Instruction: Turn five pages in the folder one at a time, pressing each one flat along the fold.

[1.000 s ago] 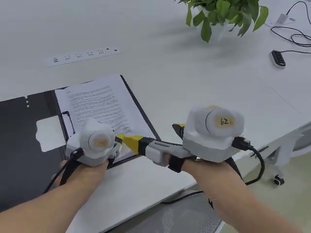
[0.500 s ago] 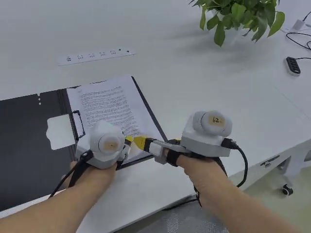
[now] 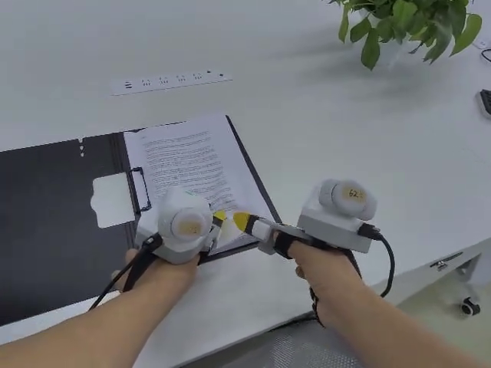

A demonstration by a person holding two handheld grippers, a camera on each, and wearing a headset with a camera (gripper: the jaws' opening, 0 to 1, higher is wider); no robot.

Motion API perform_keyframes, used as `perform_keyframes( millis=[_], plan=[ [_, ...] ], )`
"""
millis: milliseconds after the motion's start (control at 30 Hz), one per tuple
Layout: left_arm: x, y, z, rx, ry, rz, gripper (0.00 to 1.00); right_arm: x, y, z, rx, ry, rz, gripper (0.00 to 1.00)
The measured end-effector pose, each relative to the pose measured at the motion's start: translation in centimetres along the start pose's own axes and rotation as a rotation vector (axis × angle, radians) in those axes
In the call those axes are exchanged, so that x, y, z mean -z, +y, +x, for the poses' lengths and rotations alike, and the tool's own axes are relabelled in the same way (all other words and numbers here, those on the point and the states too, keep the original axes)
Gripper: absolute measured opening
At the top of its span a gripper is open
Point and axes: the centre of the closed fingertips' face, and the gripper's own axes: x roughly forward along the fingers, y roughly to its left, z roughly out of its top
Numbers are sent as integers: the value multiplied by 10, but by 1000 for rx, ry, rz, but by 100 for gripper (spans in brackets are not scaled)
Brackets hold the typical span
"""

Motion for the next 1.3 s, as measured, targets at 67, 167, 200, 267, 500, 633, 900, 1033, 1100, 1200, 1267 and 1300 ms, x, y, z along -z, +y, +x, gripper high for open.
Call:
perform_keyframes(
  millis=[67, 167, 200, 267, 500, 633, 900, 1033, 1100, 1200, 1267, 1300],
  plan=[
    [0, 0, 0, -1, -1, 0, 12, 0, 0, 1, 0, -1, 13, 39],
    [0, 0, 0, -2, -2, -3, 12, 1, -3, 3, 10, 3, 24, 34],
    [0, 0, 0, -2, -2, -3, 12, 1, -4, 4, 14, 2, 28, 32],
    [0, 0, 0, -2, -2, -4, 12, 2, -8, 5, 29, 2, 47, 28],
    [0, 0, 0, -4, -1, -4, 12, 4, -22, 4, 76, 0, 115, 11],
    [0, -1, -1, -3, 2, -4, 12, 6, -28, 3, 113, 5, 104, 1],
    [1, 0, -1, 1, 12, -14, 12, 4, -27, 0, 110, -14, 170, 0],
    [0, -1, -2, -4, 25, -69, 13, 1, -22, -4, 98, -45, 179, 0],
    [-2, 0, -4, -6, 34, -104, 13, -3, -20, -7, 92, -73, 184, 0],
    [1, 2, -11, -2, 55, -98, 12, -7, -15, -11, 72, -93, 200, 0],
    [2, 2, -15, 2, 61, -91, 14, -9, -12, -13, 62, -100, 207, 0],
    [3, 3, -20, 5, 64, -90, 15, -11, -7, -15, 41, -110, 224, 0]
  ],
)
